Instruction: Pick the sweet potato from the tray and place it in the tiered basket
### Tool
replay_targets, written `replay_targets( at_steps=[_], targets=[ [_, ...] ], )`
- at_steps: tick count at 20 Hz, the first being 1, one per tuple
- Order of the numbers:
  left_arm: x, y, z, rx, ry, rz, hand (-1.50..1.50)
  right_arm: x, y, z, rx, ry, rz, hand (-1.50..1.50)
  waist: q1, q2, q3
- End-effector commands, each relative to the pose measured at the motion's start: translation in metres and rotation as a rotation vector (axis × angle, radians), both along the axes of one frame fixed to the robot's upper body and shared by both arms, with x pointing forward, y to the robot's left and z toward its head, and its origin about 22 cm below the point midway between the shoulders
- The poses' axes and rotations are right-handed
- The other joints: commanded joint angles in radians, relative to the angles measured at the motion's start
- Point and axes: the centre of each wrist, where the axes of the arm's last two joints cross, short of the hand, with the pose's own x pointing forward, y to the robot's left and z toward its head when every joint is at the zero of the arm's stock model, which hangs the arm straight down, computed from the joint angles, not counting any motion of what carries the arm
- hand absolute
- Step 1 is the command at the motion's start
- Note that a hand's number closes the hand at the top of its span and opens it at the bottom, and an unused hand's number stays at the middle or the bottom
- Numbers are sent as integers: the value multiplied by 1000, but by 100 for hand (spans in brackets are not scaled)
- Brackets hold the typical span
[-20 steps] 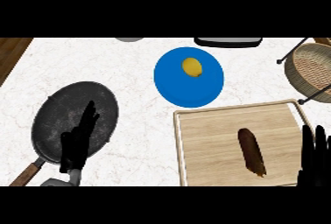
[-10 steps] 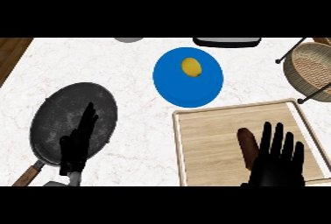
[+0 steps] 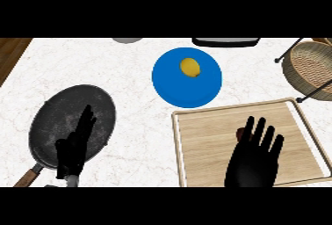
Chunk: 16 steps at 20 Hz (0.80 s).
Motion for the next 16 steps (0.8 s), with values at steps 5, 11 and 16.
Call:
replay_targets(
  at_steps=[5, 11, 16],
  targets=[
    [-14, 2, -24, 17, 103, 22, 0, 23, 1, 2, -60, 124, -246, -150, -5, 7, -7],
    [-20, 10, -22, 3, 107, 13, 0, 31, 3, -2, -60, 158, -251, -150, 1, 5, -6],
    [-20, 17, -24, 16, 92, 29, 0, 38, -4, -4, -51, 199, -285, -150, -1, 6, -6]
  ],
)
